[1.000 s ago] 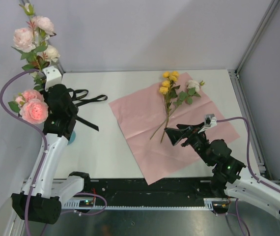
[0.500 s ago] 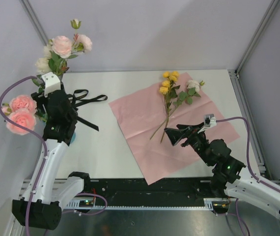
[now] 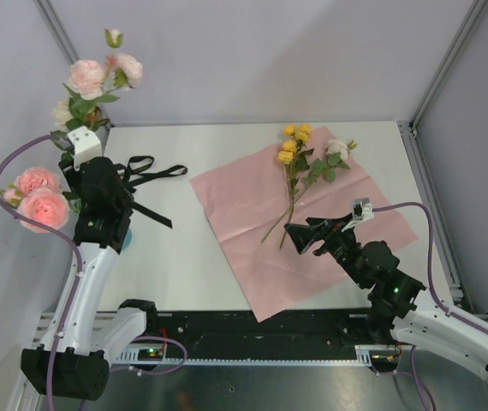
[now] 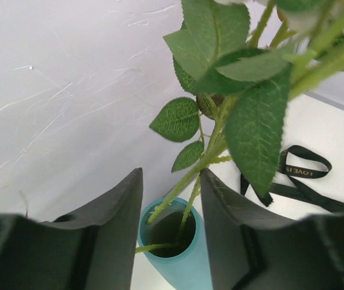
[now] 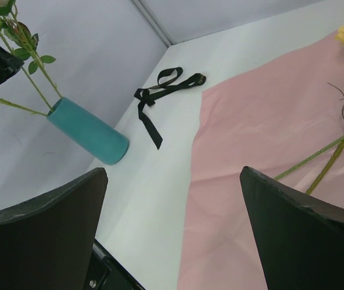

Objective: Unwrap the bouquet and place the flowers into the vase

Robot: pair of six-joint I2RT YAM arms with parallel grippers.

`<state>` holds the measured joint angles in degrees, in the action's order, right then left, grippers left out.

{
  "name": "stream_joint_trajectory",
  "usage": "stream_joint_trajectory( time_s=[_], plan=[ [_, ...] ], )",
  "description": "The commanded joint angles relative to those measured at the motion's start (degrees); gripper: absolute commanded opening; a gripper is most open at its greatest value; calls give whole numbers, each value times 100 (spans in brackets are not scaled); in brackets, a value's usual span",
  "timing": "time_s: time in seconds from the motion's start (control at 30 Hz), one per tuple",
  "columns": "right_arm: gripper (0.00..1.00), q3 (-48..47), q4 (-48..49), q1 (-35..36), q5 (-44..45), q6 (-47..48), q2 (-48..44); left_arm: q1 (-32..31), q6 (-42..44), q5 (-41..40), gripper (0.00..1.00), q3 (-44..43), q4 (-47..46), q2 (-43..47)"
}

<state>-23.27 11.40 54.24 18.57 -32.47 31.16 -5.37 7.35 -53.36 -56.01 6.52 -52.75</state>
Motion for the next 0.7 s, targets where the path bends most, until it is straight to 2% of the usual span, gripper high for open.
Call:
stream_joint_trajectory(
  time_s=[0.0, 0.17, 0.33, 0.5, 0.67],
  plan=[
    [99, -29, 144, -6, 19, 7, -63, 185, -404, -43, 41, -125, -198, -10],
    [99, -29, 125, -14, 43, 20, -68, 242, -653, 234, 27, -240, -25, -13],
    [99, -29, 109, -10, 58, 31, -74, 408, -1208, 644, 21, -233, 250, 82],
    [99, -29, 110, -6, 59, 30, -60, 731, -1801, 1112, 21, -202, 498, 204],
    [99, -21, 120, -8, 57, 30, -51, 944, -1987, 1361, 30, -207, 613, 285]
  ],
)
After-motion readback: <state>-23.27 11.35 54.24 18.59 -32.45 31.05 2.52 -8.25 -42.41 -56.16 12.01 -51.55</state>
